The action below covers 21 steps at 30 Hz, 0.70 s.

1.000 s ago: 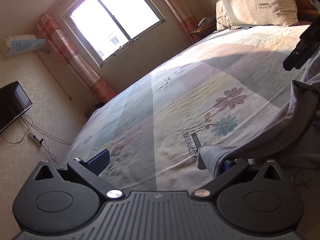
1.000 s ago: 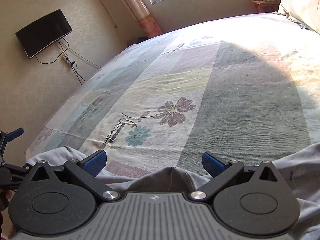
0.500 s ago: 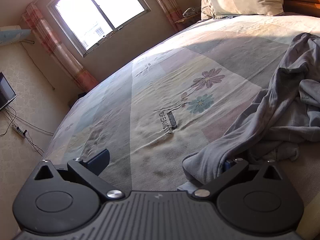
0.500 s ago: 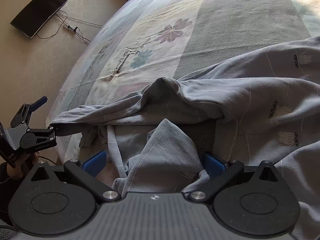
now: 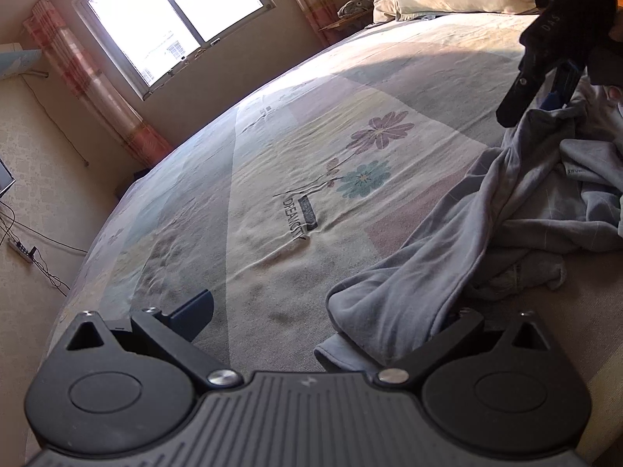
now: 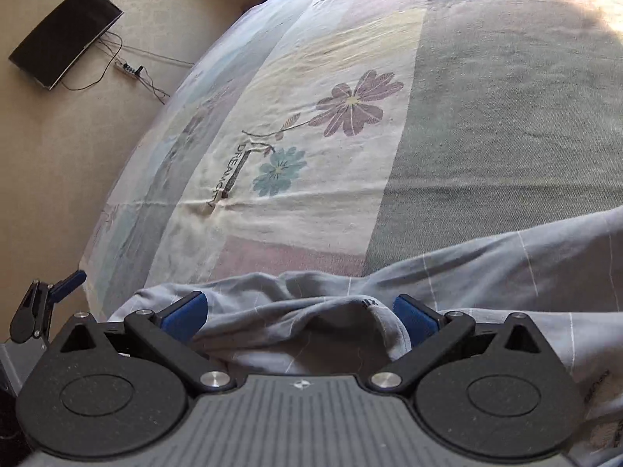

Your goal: Fold clothes

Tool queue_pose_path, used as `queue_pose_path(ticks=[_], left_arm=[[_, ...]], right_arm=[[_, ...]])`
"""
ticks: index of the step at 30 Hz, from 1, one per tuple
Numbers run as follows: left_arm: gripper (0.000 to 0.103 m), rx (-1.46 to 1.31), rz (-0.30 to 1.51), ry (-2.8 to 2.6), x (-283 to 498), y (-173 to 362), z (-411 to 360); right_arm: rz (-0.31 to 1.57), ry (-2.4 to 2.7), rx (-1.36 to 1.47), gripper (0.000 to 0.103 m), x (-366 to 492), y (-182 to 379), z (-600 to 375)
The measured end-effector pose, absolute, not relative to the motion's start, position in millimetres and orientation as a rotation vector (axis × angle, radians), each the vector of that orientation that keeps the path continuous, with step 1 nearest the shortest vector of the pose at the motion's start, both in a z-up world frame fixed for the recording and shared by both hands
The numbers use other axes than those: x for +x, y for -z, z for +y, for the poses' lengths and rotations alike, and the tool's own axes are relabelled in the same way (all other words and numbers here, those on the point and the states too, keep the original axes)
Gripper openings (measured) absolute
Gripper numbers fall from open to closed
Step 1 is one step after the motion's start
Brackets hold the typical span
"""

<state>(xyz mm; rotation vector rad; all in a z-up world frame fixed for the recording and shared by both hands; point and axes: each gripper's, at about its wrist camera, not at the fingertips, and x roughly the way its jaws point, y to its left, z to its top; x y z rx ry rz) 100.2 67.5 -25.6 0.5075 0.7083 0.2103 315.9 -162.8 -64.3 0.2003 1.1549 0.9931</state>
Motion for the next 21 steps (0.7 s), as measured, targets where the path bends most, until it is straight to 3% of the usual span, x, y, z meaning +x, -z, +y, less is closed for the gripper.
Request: queue_pose_path(ticks=[7, 21], left_arm=[[0.103, 0.512, 0.732, -0.191, 107, 38, 69], [0.103, 0.431, 0.756, -0.267, 128, 60, 86]], right_arm=[[1.171, -1.016, 0.094, 0.103, 243, 70, -218], [1.059, -0.983, 0.251, 0.103, 233, 50, -222]])
